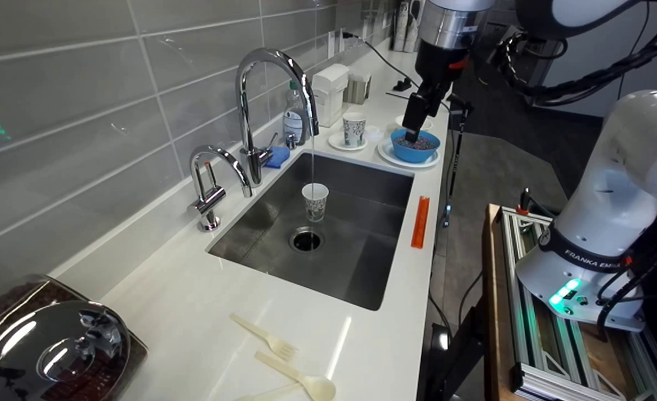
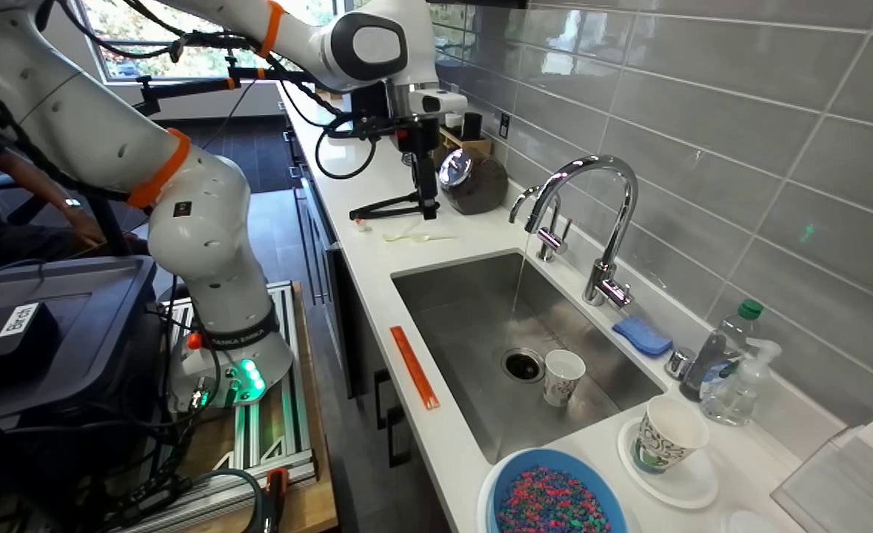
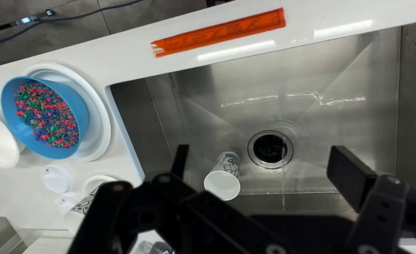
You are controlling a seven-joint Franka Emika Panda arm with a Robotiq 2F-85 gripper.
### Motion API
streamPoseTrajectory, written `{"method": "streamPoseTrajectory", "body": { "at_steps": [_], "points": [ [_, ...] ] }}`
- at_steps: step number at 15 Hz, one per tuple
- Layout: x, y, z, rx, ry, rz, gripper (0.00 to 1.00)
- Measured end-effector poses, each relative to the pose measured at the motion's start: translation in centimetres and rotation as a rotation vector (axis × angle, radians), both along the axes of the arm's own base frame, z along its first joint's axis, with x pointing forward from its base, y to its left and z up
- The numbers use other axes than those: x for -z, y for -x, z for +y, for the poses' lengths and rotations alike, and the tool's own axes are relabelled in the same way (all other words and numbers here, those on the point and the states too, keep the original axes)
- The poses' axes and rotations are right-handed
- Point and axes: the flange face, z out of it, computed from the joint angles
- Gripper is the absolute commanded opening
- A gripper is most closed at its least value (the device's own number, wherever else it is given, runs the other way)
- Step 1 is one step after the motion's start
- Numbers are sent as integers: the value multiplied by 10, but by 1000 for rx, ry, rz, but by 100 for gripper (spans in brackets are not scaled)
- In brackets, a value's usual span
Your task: Empty the cup that's in the sink
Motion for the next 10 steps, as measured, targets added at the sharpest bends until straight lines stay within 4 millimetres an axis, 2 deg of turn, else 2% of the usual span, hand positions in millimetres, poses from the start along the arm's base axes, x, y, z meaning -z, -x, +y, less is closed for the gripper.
{"method": "streamPoseTrajectory", "body": {
  "at_steps": [2,5,7,10],
  "points": [
    [5,-3,-6,34,-12,-21,100],
    [28,-14,-33,97,-66,-131,100],
    [36,-30,-52,125,-103,-202,100],
    [61,-50,-79,159,-140,-268,100]
  ]
}}
